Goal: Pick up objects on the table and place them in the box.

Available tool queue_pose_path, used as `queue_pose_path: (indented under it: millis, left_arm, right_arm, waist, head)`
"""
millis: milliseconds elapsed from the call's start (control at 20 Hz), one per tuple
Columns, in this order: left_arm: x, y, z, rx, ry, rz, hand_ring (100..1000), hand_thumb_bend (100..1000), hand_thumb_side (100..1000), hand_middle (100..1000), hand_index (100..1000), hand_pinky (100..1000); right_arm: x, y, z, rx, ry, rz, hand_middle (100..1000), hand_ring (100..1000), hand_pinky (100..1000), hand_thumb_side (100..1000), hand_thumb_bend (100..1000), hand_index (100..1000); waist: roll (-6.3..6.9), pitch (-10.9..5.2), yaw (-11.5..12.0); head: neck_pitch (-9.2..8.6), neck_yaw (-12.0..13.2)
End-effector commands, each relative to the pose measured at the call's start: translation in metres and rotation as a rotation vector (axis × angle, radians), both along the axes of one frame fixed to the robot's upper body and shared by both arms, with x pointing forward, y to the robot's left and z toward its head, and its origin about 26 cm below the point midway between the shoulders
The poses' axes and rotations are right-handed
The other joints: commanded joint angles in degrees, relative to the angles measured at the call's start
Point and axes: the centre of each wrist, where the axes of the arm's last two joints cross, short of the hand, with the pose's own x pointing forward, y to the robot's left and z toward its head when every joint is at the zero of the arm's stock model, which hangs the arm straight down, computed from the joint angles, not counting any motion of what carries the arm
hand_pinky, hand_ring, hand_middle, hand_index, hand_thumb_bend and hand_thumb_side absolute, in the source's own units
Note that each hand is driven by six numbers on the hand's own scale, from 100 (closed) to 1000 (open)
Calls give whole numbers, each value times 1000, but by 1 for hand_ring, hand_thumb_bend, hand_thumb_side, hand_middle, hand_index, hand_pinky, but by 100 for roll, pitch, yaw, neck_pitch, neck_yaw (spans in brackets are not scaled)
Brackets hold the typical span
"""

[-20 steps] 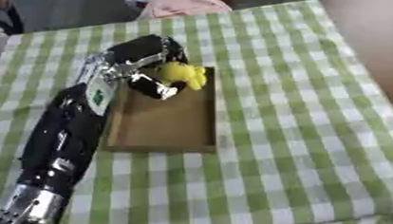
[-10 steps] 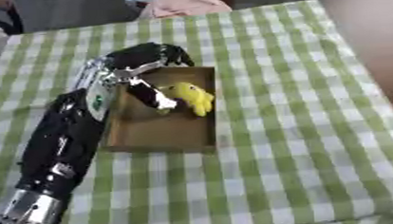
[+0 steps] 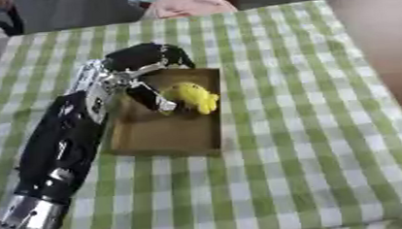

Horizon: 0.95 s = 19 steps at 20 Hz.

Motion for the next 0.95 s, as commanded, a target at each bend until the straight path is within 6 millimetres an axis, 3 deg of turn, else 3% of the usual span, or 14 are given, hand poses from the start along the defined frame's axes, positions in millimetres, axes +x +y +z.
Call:
queue_pose_path:
  millis: [50, 300, 600, 950]
  left_arm:
    - [-3, 17, 33, 31, -86, -86, 735, 277, 569, 703, 812, 598]
    - [-13, 53, 65, -155, -217, -17, 716, 143, 638, 690, 789, 570]
    - [-41, 123, 89, -362, -358, 153, 702, 179, 688, 681, 770, 550]
    - [-69, 191, 69, -656, -411, 374, 740, 209, 792, 717, 776, 583]
  right_arm:
    - [-3, -2, 10, -26, -26, -1, 687, 771, 822, 745, 100, 913]
    - [-4, -3, 10, -27, -29, -10, 688, 771, 821, 742, 100, 912]
    - [-5, -6, 10, -28, -36, -24, 688, 771, 820, 736, 100, 912]
    - [-6, -7, 10, -27, -48, -31, 689, 770, 818, 731, 100, 911]
  waist:
    - [-35, -121, 14]
    - [-37, -136, 57]
    - [-64, -139, 140]
    - [-123, -123, 213]
  head:
    - [-52, -21]
    - [-60, -88]
    - [-76, -180]
    - [-114, -215]
